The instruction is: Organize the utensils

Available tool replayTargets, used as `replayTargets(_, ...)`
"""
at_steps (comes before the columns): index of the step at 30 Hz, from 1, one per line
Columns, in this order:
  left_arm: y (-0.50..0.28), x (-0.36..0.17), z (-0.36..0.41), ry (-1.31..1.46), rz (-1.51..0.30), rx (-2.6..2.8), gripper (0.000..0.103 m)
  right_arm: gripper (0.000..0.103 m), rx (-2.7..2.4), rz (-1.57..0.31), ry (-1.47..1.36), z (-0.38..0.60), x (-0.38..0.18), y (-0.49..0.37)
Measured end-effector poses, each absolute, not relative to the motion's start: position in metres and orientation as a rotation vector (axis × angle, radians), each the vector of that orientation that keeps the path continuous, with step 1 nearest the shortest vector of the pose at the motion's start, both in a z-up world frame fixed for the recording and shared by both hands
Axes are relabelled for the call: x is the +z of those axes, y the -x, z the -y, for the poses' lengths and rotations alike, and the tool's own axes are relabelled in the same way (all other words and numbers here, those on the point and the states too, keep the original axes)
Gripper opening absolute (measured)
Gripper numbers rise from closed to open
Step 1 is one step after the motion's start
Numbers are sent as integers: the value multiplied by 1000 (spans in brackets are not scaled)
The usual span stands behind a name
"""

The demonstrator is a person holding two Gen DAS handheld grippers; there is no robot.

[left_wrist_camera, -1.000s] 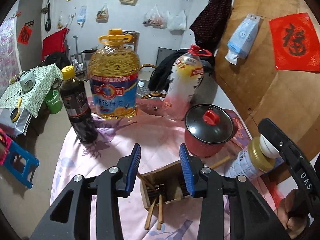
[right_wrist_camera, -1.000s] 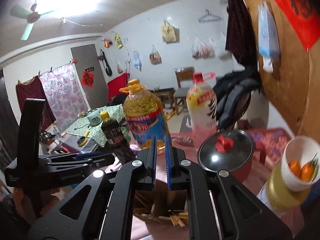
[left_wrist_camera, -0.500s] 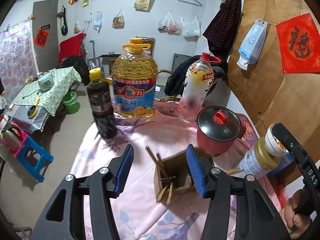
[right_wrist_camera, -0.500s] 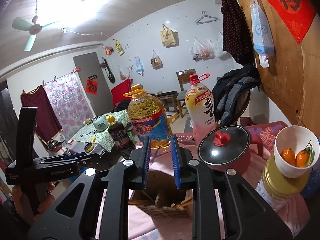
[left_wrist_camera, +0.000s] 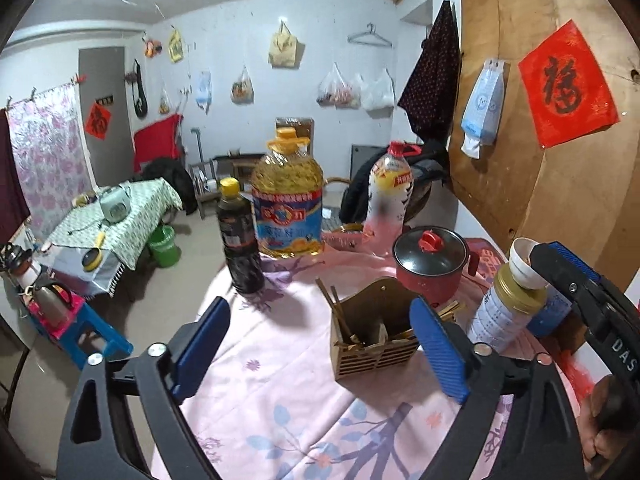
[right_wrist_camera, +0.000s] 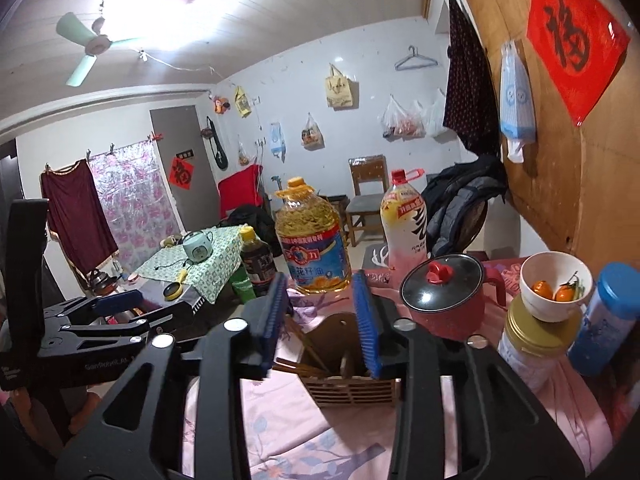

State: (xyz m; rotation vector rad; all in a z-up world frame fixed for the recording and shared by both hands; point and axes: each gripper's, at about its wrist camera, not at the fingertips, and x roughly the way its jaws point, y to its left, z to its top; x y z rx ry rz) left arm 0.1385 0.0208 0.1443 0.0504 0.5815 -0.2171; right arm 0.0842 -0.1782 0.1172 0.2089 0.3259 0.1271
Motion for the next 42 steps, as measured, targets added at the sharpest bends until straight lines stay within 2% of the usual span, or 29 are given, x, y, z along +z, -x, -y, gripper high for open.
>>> replayTargets(1, -130, 148, -25, -55, -569, -209, 93, 53, 129, -310, -218, 174, 121, -75)
replayTargets(4, -111, 155, -38, -65, -542, -179, 97, 58, 131, -290, -221, 161, 128, -58)
replayTargets(19, -33, 166, -121, -35, -492, -93, 97, 88, 9, -302, -175, 86, 133, 20)
replayTargets(31, -7, 133, -113, -25, -567, -141, 97, 92, -114, -407, -155, 94, 108, 69)
replayTargets(42, -1, 128, -43, -38, -594, -6, 97, 93, -8, -418, -88, 153, 96, 55)
